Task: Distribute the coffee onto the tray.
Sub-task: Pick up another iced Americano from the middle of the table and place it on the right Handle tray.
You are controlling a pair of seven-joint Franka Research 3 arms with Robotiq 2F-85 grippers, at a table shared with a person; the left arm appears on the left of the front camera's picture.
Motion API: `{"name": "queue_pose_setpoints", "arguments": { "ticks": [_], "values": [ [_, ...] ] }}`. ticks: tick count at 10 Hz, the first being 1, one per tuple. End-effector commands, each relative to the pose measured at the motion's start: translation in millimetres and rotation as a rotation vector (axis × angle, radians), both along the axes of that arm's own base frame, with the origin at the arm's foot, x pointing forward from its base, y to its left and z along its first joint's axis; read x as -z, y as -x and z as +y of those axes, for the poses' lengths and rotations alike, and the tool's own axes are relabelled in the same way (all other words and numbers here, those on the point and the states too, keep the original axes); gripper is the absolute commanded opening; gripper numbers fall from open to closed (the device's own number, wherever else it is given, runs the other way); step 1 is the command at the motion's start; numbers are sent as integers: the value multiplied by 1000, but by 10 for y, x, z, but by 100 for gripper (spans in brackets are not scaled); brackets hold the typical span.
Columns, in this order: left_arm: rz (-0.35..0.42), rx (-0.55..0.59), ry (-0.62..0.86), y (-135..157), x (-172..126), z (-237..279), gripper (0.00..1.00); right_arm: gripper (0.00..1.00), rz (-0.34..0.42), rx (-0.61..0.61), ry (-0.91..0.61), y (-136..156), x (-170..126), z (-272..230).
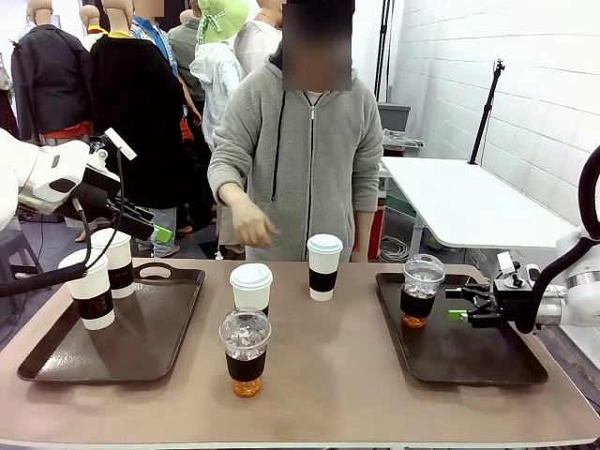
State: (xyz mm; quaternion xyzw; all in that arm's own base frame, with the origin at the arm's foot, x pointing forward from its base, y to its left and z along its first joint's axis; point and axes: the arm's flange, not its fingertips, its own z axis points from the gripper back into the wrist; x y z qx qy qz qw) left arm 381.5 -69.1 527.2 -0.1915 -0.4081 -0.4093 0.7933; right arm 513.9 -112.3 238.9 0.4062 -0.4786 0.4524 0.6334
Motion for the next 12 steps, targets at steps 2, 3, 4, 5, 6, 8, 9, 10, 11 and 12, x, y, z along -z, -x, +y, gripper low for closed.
{"name": "queue_pose_setpoints", "arguments": {
  "ticks": [2, 3, 4, 5, 6, 8, 9, 10, 11, 12],
  "values": [
    [-9, 23, 2, -29, 29, 25, 100, 100, -1, 2, -17, -33, -16, -1],
    [-9, 23, 2, -29, 29, 25, 100, 100, -1, 2, -17, -33, -16, -1],
    [-9, 23, 2, -29, 29, 25, 100, 100, -1, 2, -17, -33, -16, -1],
    [-9, 23, 2, -29, 29, 25, 100, 100, -1, 2, -17, -33, -16, -1],
    [-9, 23, 2, -29, 29, 25, 100, 100, -1, 2, -17, -33, -16, -1],
    [-9, 23, 2, -29, 29, 25, 100, 100, -1, 2, -17, -33, -16, -1],
    [-9, 23, 2, -29, 29, 25, 100, 100, -1, 0, 0, -3, -3, -1],
    [-9, 23, 2, -29, 29, 25, 100, 100, -11, -1, 1, 35, -34, -21],
    [-9, 23, 2, -29, 29, 25, 100, 100, -20, -2, -8, 94, -67, -53],
    [-9, 23, 2, -29, 29, 25, 100, 100, -28, -3, -3, 170, -103, -82]
  ]
}}
